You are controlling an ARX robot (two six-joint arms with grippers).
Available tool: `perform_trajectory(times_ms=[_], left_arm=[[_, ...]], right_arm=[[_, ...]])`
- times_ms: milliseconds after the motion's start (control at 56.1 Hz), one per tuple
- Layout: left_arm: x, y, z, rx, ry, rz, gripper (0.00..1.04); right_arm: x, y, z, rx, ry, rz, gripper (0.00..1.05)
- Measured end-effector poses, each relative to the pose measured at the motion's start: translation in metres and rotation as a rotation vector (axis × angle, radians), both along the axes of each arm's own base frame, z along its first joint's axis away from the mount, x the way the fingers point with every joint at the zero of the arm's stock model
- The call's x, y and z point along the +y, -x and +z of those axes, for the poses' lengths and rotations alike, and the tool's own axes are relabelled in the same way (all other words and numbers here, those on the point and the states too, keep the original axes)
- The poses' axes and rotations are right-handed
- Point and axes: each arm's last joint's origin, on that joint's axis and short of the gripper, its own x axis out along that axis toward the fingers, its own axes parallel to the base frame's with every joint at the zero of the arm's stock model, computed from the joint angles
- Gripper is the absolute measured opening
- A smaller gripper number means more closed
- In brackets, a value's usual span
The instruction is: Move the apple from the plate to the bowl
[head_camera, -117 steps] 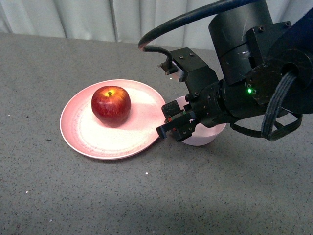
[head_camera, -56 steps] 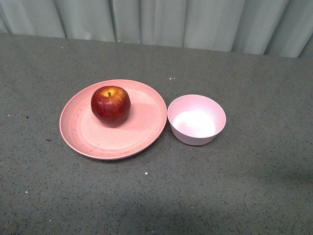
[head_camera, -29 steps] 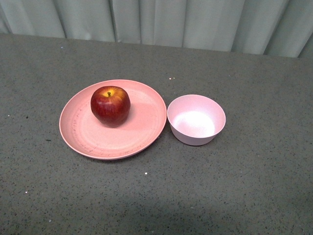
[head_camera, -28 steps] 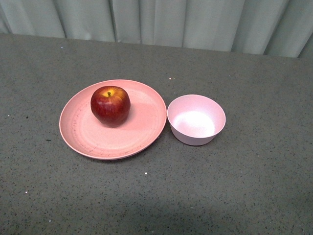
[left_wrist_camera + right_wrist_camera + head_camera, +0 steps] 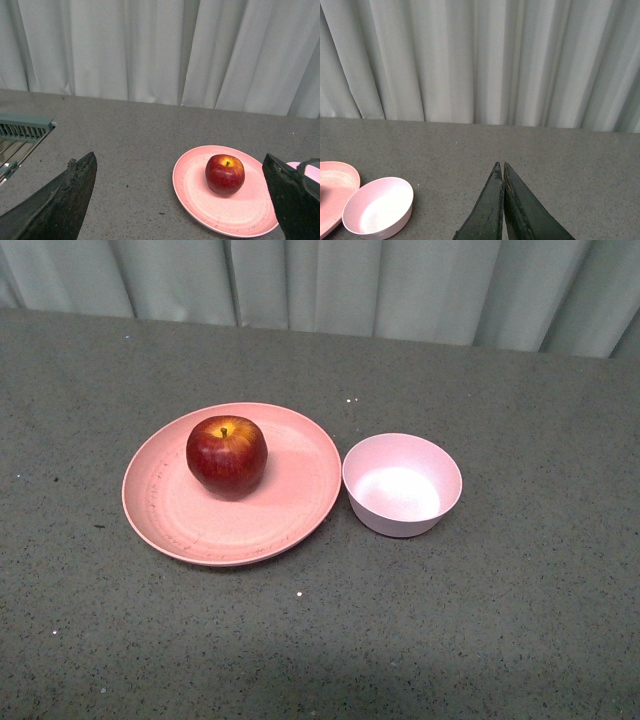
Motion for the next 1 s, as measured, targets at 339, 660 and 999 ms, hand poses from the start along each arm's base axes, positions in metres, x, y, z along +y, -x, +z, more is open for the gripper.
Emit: perform_trajectory(times_ms=[339, 660, 999], left_arm=[[0.0, 0.0, 0.0, 0.0, 0.0, 0.0, 0.98], [0.0, 0.0, 0.0, 0.0, 0.0, 0.0, 0.98], [0.0, 0.0, 0.0, 0.0, 0.0, 0.0, 0.98]], right_arm=[[0.0, 0.009, 0.001, -0.003, 0.0, 0.0, 0.01], [0.0, 0.015, 0.0, -0.003, 0.0, 0.0, 0.01], [0.0, 0.026, -0.003, 0.003, 0.0, 0.002, 0.13]])
